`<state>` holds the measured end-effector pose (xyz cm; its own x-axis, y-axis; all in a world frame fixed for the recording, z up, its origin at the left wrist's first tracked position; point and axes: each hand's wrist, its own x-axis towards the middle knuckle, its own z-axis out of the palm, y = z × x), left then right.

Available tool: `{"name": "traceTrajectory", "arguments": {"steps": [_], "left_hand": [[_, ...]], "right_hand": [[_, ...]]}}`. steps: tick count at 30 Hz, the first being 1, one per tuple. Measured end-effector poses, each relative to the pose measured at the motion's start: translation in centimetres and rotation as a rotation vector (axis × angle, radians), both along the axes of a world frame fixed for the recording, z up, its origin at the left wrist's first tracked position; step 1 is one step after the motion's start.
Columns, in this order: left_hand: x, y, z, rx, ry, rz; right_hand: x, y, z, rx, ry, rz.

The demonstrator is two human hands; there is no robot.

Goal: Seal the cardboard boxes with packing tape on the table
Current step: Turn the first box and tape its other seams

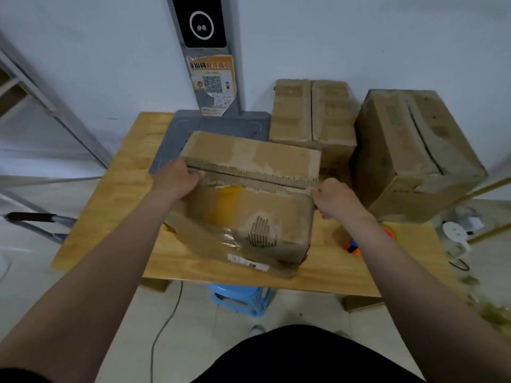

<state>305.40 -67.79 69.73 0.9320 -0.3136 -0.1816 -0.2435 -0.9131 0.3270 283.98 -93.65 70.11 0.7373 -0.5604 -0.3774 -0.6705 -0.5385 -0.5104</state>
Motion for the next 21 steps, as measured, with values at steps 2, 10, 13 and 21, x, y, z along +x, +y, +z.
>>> {"name": "traceTrajectory", "arguments": {"steps": [2, 10, 13, 21], "left_hand": [[0.5, 0.1, 0.1, -0.019, 0.015, 0.017], [1.6, 0.5, 0.5, -0.060, 0.111, 0.067], [1.6, 1.3, 0.1, -0.162, 0.267, 0.109], [-1.1, 0.4, -0.8, -0.203, 0.426, 0.084]], "right_hand": [[0.3, 0.1, -0.3, -0.006, -0.015, -0.017], [1.0, 0.6, -1.5, 0.179, -0.109, -0.214], [0.8, 0.7, -2.0, 0.438, -0.174, -0.369], [0.3, -2.3, -2.9, -0.055, -0.228, -0.299]]}}
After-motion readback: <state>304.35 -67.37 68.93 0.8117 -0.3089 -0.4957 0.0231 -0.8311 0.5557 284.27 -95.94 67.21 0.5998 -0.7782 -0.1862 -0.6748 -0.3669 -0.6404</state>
